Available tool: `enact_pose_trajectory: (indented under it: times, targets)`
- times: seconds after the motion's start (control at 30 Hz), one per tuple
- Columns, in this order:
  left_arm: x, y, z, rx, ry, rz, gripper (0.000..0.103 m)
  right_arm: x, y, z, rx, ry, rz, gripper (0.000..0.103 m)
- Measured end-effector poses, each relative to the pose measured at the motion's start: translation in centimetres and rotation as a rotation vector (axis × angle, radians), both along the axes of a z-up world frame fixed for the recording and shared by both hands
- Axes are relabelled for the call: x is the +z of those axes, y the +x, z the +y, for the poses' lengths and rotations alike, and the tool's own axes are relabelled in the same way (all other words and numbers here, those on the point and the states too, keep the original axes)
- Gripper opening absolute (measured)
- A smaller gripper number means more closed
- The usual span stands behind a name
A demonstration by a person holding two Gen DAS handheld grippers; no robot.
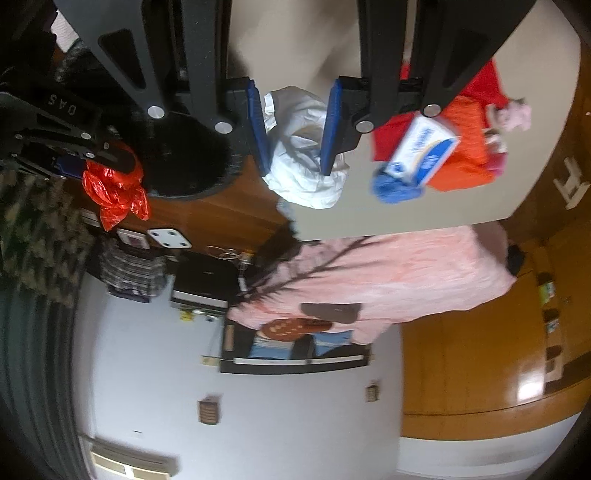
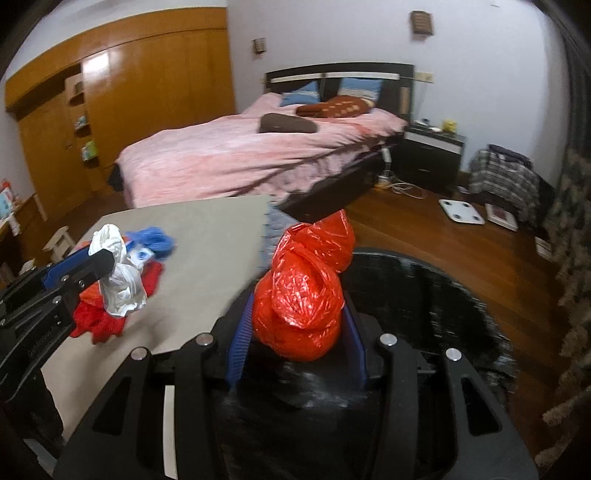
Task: Collect trash
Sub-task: 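Carry the red bag and white tissue over the bin and release both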
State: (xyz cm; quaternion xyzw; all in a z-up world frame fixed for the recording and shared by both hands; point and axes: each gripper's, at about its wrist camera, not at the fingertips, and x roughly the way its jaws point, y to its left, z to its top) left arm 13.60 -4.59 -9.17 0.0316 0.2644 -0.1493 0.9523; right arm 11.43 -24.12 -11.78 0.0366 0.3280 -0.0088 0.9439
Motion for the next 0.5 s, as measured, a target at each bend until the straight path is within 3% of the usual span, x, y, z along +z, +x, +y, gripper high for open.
enact_pose_trajectory:
  times: [0.37,0.47,0.5]
  targets:
    - [-0.3,1.0,-8.3,-0.195,-0.033,0.036,0.029,-0.8,-3.2,-6.0,-0.148,-0.024,0.007,0.047]
    - [-0.7,1.3,-9.4,-0.227,-0.032,0.036,0.042,-1.0,-3.8,-6.9,-0.178,-0.034,0.006,0.059]
    - [-0.8,1.4,-9.6,-0.232,-0.028,0.038,0.055,-1.0,-3.8,-7.2,-0.189,-0.034,0.001,0.067]
